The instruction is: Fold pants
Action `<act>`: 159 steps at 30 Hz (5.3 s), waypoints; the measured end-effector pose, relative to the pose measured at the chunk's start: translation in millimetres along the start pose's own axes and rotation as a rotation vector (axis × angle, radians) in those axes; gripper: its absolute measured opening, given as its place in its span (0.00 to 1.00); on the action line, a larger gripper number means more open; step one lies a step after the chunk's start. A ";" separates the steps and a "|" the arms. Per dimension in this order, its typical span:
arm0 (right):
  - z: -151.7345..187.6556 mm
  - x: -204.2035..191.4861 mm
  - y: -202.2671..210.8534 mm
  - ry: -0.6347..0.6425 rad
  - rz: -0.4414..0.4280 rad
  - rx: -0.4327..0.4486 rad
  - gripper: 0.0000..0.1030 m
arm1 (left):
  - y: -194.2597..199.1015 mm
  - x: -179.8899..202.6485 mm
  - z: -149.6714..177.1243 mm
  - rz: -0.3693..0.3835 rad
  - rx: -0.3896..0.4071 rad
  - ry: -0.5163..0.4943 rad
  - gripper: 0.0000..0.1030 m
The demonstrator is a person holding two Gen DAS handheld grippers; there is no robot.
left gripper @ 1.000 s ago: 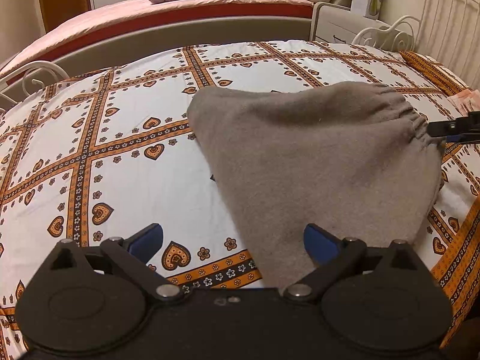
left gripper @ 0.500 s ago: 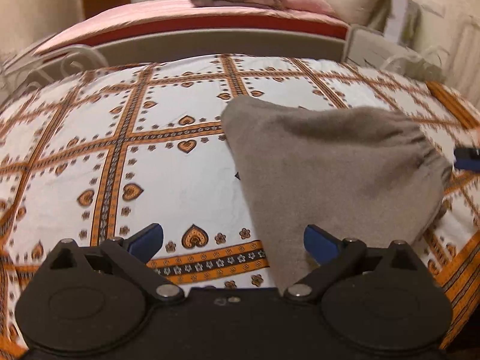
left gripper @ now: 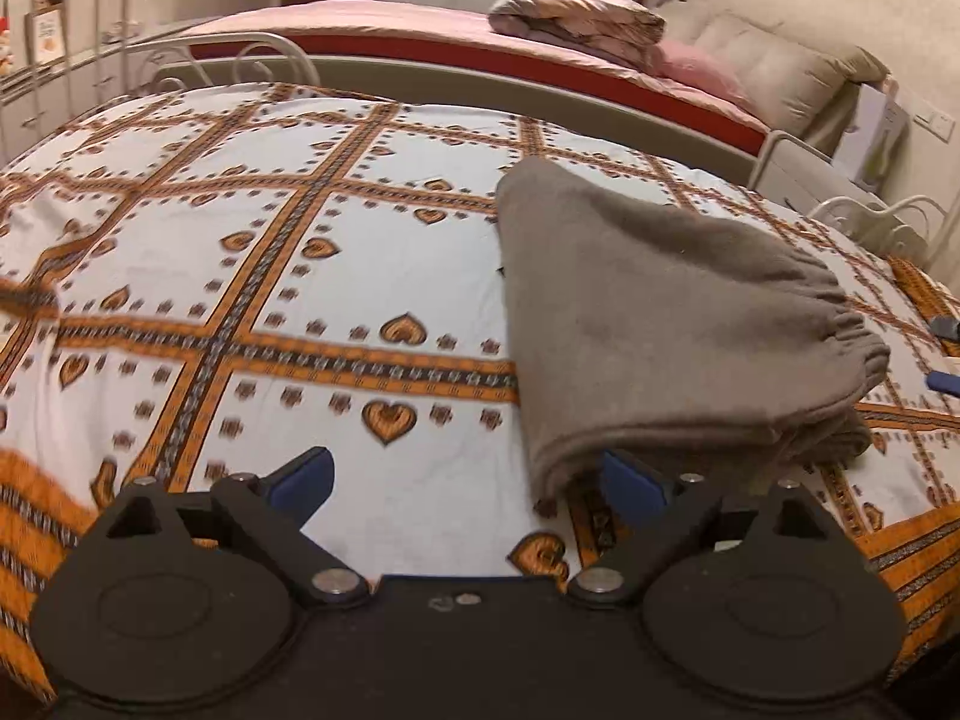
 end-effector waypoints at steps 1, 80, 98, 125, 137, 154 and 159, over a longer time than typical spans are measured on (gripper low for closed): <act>0.1 1.2 1.6 -0.007 -0.003 0.000 0.63 | -2.0 1.0 3.4 -0.003 0.003 0.002 0.86; -10.0 -11.8 -99.9 0.182 0.055 -0.321 1.00 | -68.0 -14.8 -98.9 0.101 -0.052 -0.124 0.92; -32.9 8.9 -132.6 0.108 -0.314 -0.409 0.97 | -114.6 -11.0 -125.7 0.478 -0.154 -0.221 0.77; -122.4 -23.8 -184.9 0.247 -0.023 -0.225 0.96 | -176.1 49.1 -204.4 0.202 0.077 -0.191 0.90; -82.0 -32.7 -82.9 0.311 0.139 -0.087 1.00 | -68.2 38.6 -149.0 0.073 0.113 -0.214 0.94; 107.3 -101.6 27.9 0.611 0.204 0.157 1.00 | 72.7 76.3 15.1 0.078 0.351 -0.302 0.94; 140.1 -107.7 35.3 0.627 0.201 0.149 1.00 | 85.4 69.8 39.4 0.082 0.371 -0.267 0.94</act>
Point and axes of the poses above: each gripper's, at about its wrist camera, not at the fingertips, and y roughly against the way its jaws point, x to its right, z to its underside, the point moved 1 cm from there along -y, roughly the way its jaws point, and after that the axes turned 14 degrees about -x, right-handed, at the moved point
